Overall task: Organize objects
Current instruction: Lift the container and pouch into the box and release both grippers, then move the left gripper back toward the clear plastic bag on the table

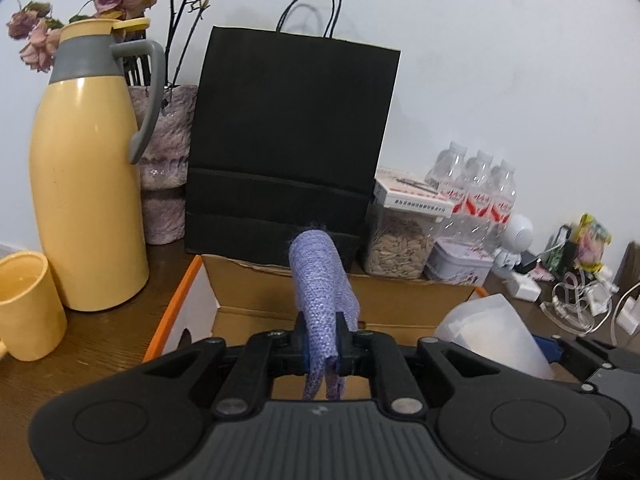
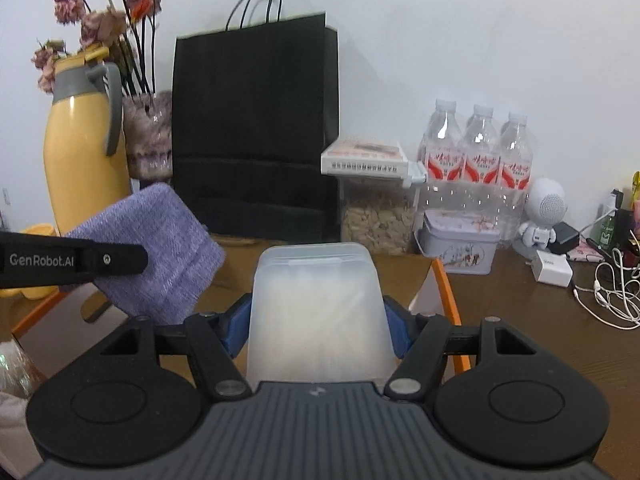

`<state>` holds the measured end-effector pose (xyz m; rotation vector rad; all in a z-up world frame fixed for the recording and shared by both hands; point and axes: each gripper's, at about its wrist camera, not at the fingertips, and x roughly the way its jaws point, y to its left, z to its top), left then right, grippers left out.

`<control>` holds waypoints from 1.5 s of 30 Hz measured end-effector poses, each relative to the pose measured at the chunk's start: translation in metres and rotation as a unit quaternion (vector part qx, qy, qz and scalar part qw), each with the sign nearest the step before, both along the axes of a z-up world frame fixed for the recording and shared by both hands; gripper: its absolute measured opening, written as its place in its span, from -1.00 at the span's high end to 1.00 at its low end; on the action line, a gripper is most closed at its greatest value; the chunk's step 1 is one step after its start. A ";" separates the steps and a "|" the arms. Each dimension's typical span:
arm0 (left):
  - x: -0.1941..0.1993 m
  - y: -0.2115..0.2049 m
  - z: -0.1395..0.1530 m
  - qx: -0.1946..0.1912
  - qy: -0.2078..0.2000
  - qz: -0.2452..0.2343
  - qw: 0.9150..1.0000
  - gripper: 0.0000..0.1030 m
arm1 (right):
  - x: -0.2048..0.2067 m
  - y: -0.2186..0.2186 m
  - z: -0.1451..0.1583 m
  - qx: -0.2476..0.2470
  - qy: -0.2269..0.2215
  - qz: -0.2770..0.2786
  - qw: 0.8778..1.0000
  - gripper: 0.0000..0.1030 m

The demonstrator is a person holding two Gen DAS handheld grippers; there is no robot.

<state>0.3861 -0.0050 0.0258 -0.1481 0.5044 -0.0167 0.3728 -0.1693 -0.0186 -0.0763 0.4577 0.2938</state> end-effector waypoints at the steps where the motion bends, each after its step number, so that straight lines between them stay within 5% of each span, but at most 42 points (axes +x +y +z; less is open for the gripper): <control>1: 0.001 -0.001 0.000 0.007 0.003 0.005 1.000 0.57 | 0.001 0.000 -0.001 -0.002 0.005 -0.002 1.000 -0.35; 2: 0.001 -0.002 -0.001 0.014 0.006 0.012 1.000 0.10 | 0.001 -0.001 -0.002 -0.005 0.008 -0.005 1.000 -0.60; 3: 0.001 -0.003 -0.001 0.021 0.007 0.020 1.000 -0.60 | 0.001 -0.001 -0.003 -0.008 0.009 -0.008 1.000 -0.92; 4: 0.002 -0.003 -0.001 0.026 0.006 0.027 0.999 -0.95 | 0.001 -0.002 -0.003 -0.011 0.008 -0.011 1.000 -1.00; 28: -0.021 0.001 0.004 0.045 -0.012 0.043 0.998 -1.00 | -0.020 -0.007 0.006 -0.010 -0.009 -0.001 1.000 -1.00; 45: -0.093 0.009 -0.014 0.048 -0.051 0.007 0.998 -1.00 | -0.081 -0.023 0.001 -0.007 -0.054 0.028 0.998 -1.00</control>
